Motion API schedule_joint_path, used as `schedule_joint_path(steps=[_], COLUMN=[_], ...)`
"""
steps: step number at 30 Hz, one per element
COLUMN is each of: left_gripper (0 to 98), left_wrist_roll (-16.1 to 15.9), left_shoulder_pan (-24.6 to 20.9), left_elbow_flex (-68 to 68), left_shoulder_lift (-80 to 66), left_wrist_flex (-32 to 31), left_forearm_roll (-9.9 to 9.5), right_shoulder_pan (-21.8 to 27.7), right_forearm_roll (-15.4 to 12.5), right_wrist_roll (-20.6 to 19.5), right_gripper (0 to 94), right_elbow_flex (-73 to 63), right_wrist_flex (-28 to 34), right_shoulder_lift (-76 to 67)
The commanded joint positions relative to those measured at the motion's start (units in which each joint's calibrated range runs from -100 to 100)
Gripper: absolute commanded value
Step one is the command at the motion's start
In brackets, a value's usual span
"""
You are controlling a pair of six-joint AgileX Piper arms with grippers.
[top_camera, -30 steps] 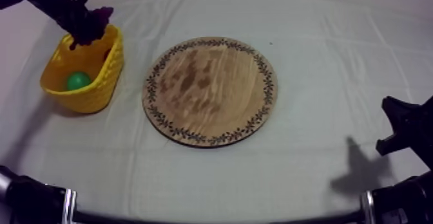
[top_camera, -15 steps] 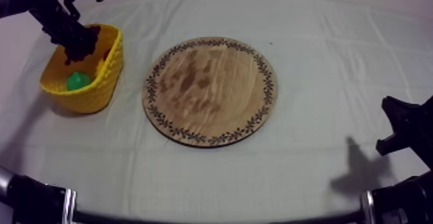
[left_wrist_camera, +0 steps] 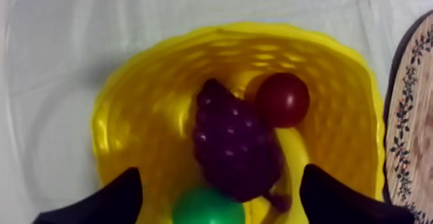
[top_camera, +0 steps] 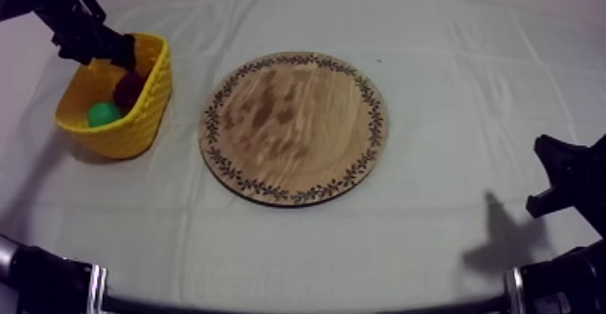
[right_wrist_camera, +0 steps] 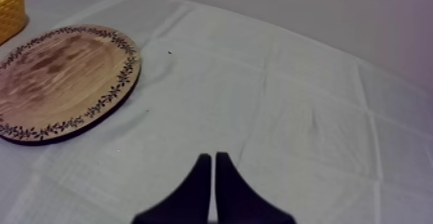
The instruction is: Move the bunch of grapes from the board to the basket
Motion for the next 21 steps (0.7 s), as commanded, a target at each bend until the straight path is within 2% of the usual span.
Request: schedule_joint_path(steps=[1, 4, 8, 13, 16, 21], left_gripper=[95.6, 95.8, 95.8, 92.2, 78.2, 43.9], left_wrist_roll=[0.3, 1.0, 3.8, 5.2, 5.7, 6.4], left_shoulder_pan=[-0.1, -0.4, -1.2, -3.1, -3.8, -4.4], left_elbow_flex=[0.3, 0.9, 1.1, 4.1, 7.4, 14.9], left_shoulder_lift=[-1.2, -3.6, -8.2, -15.5, -20.6, -30.3], left_wrist_flex=[-1.0, -2.7, -5.8, -11.9, -16.4, -24.3], left_forearm_roll=[0.00, -0.06, -0.27, 0.73, 1.05, 1.03], right_shoulder_pan=[0.0, 0.0, 0.0, 0.0, 0.0, 0.0], right_forearm_roll=[0.0, 0.0, 0.0, 0.0, 0.0, 0.0], right_wrist_roll=[0.0, 0.0, 0.0, 0.0, 0.0, 0.0], right_gripper=[0.4, 0.4, 0.4, 0.4, 0.4, 0.4], right_elbow_flex=[0.0, 0.0, 0.0, 0.0, 0.0, 0.0], right_wrist_flex=[0.0, 0.0, 0.0, 0.0, 0.0, 0.0], right_shoulder_lift=[0.0, 0.0, 0.0, 0.0, 0.0, 0.0])
